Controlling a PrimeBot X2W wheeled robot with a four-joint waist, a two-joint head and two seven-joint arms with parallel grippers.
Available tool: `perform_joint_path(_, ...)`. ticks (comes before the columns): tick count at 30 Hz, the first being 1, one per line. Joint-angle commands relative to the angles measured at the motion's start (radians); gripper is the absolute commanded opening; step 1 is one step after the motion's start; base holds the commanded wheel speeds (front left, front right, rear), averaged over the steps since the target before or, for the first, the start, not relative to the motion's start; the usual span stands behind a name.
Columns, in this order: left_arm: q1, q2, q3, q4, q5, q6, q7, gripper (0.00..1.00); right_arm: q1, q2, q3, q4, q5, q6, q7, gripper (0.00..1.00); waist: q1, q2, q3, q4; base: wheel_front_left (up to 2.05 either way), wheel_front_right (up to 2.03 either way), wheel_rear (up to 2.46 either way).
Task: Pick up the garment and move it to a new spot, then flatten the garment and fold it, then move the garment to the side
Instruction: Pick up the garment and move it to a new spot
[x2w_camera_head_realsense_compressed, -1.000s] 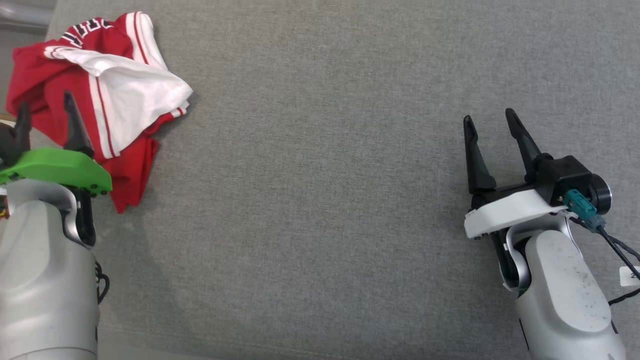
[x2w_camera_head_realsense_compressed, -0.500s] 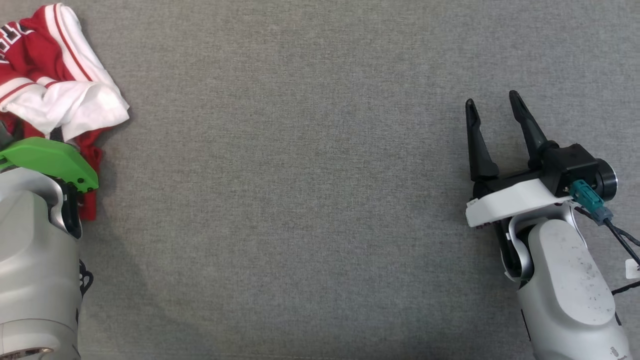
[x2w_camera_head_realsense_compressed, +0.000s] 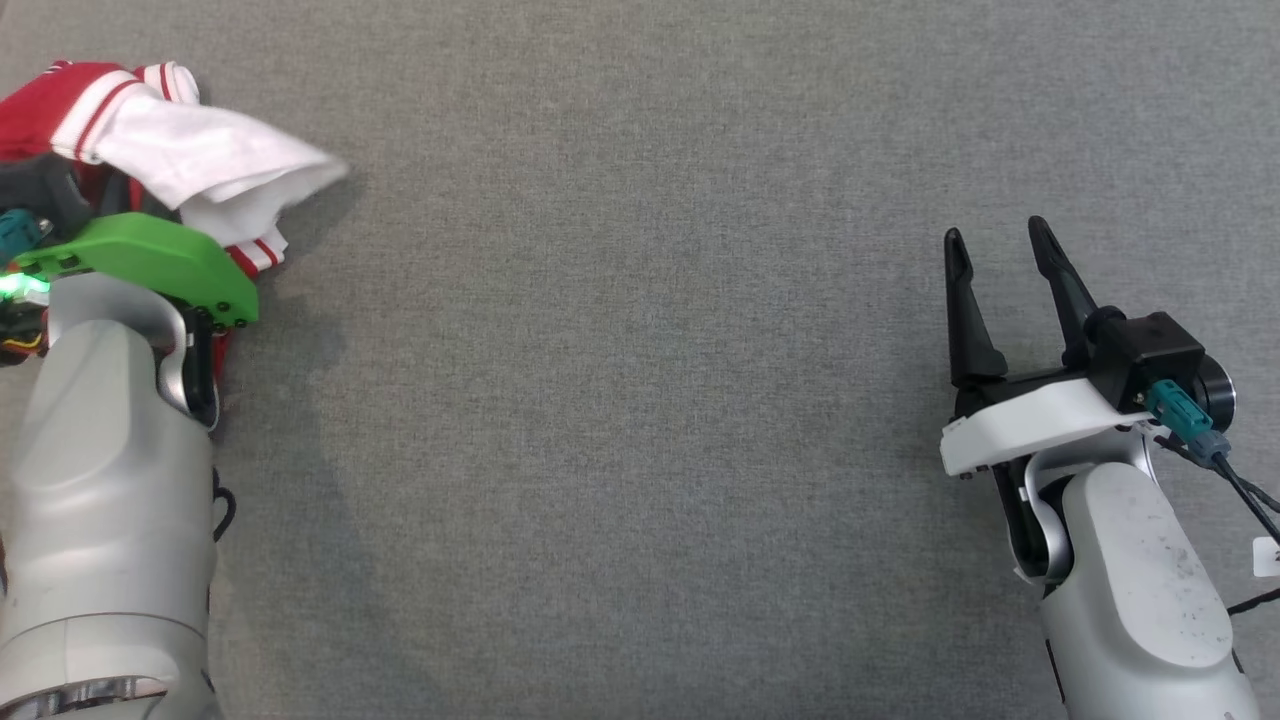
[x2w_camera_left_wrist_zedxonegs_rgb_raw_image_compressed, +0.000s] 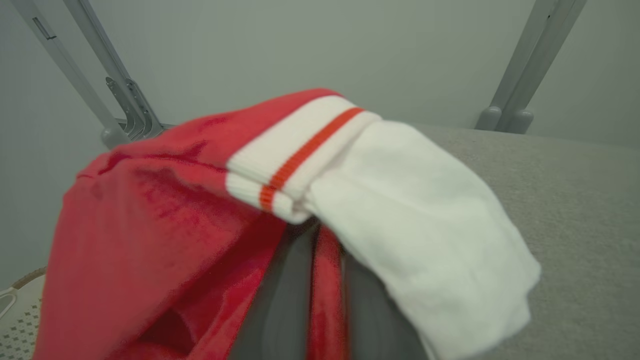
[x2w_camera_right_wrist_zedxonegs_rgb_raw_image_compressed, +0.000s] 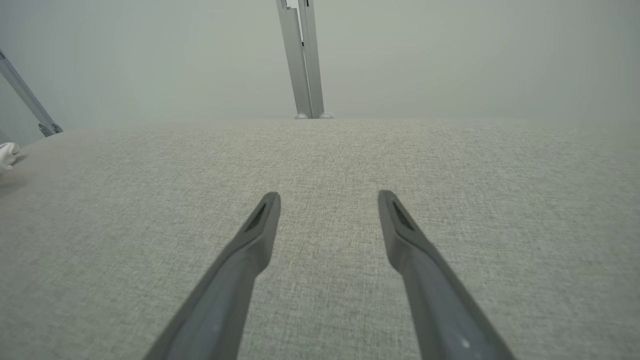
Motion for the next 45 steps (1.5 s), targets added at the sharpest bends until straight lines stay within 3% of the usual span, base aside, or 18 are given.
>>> perform_joint_path(1,0.012,-0.016,-0.013,-0.028,0.013,-0.008,-0.003,0.0,0.015,-0.001,-0.005,0.003,0.01,-0.001,0.0,1.0,-0.0001,0.0,-0.035,-0.014,0.0,0.0,0.0)
perform_joint_path(7,0.074,-0.094,-0.116,-0.121,0.014,-0.023,-0.003,0.0,0.041,0.0,0.01,0.012,0.071,-0.001,0.0,1.0,-0.0001,0.0,-0.099,-0.068,0.0,0.0,0.0)
perform_joint_path(12,0.129,-0.119,-0.219,-0.159,-0.02,-0.024,-0.003,0.0,0.06,0.0,0.015,0.021,0.099,-0.001,0.0,1.0,-0.0001,0.0,-0.13,-0.121,0.0,0.0,0.0)
perform_joint_path(24,0.21,-0.123,-0.621,-0.271,-0.258,-0.021,-0.003,0.0,0.078,0.0,0.027,0.034,0.152,-0.001,0.0,1.0,-0.0001,0.0,-0.157,-0.28,0.0,0.0,0.0)
perform_joint_path(33,0.196,-0.123,-0.883,-0.367,-0.396,0.036,-0.003,0.0,0.089,0.0,0.039,0.044,0.179,-0.001,0.0,1.0,-0.0001,0.0,-0.168,-0.365,0.0,0.0,0.0)
perform_joint_path(37,0.18,-0.123,-0.932,-0.43,-0.424,0.064,-0.003,0.0,0.095,0.001,0.033,0.043,0.179,-0.001,0.0,1.0,-0.0001,0.0,-0.172,-0.369,0.0,0.0,0.0)
perform_joint_path(42,0.194,-0.123,-0.914,-0.514,-0.399,0.098,-0.003,0.0,0.1,0.001,0.026,0.047,0.179,-0.001,0.0,1.0,-0.0001,0.0,-0.182,-0.349,0.0,0.0,0.0)
perform_joint_path(43,0.205,-0.122,-0.908,-0.51,-0.393,0.107,-0.002,0.05,0.099,0.001,0.027,0.049,0.179,-0.001,0.0,1.0,-0.0001,0.0,-0.185,-0.342,0.0,0.0,0.0)
perform_joint_path(44,0.211,-0.122,-0.905,-0.501,-0.38,0.112,-0.002,0.41,0.099,0.0,0.028,0.049,0.178,-0.001,0.0,1.0,-0.0001,0.0,-0.188,-0.336,0.0,0.0,0.0)
perform_joint_path(45,0.216,-0.123,-0.898,-0.487,-0.369,0.12,-0.002,1.0,0.099,0.001,0.029,0.051,0.176,-0.001,0.0,1.0,-0.0001,0.0,-0.191,-0.33,0.0,0.0,0.0)
